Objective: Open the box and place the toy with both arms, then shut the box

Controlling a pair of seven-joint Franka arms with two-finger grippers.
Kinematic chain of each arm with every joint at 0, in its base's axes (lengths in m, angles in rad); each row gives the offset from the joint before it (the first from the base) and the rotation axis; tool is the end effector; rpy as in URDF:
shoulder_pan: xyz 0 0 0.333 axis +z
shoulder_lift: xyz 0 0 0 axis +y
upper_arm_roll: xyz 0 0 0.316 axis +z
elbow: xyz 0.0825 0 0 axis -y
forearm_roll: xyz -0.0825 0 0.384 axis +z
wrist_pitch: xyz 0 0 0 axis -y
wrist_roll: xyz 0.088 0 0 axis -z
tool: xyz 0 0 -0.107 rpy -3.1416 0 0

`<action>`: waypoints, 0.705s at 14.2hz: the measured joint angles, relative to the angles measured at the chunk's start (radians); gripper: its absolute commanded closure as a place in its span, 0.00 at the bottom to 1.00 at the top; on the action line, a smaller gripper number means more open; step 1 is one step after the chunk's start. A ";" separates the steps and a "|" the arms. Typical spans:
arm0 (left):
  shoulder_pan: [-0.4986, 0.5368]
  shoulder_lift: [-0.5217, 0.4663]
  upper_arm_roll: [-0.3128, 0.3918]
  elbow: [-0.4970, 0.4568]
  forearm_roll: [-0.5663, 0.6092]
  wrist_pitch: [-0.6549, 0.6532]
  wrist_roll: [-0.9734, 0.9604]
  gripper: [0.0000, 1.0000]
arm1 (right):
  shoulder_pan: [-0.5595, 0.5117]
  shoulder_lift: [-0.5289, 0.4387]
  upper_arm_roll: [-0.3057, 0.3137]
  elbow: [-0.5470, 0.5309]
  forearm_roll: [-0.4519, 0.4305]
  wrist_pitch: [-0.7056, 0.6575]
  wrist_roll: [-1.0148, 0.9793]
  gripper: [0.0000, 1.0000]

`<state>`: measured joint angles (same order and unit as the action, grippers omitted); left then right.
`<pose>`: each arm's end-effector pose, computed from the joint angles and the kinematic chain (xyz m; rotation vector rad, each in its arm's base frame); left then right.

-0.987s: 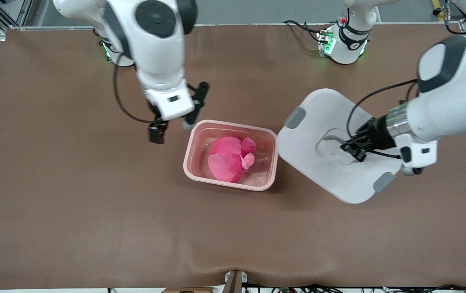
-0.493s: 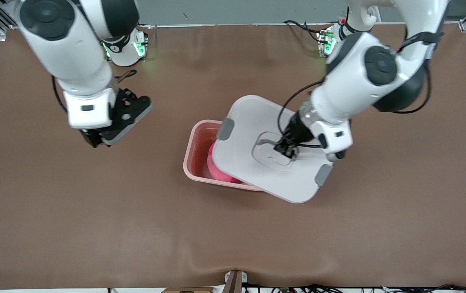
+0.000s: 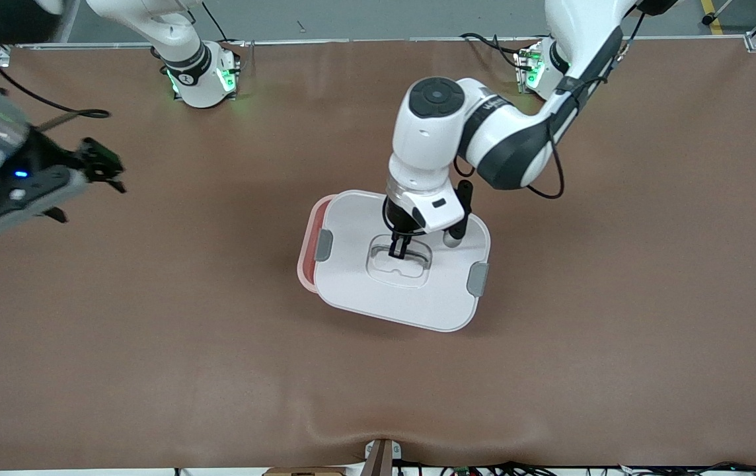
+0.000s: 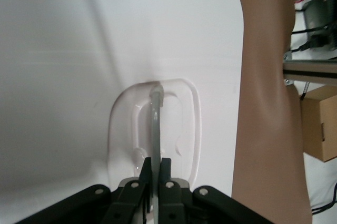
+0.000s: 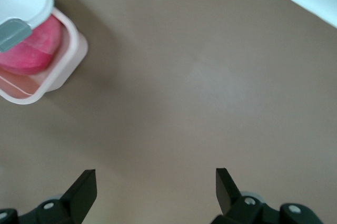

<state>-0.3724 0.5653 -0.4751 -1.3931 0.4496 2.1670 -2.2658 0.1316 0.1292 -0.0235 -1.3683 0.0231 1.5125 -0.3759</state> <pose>0.5488 -0.4844 0.4344 2.2665 1.7477 0.2454 0.5852 0.0672 0.6405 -3.0320 -0.7512 -0.0274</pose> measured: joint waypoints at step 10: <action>-0.088 0.002 0.000 -0.069 0.186 0.090 -0.132 1.00 | -0.136 -0.079 0.007 -0.083 0.015 0.039 0.354 0.00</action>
<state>-0.4603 0.5670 -0.4748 -1.4617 0.6360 2.2566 -2.3977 -0.0040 0.0499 -0.0164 -1.4510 0.0385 1.5520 -0.0215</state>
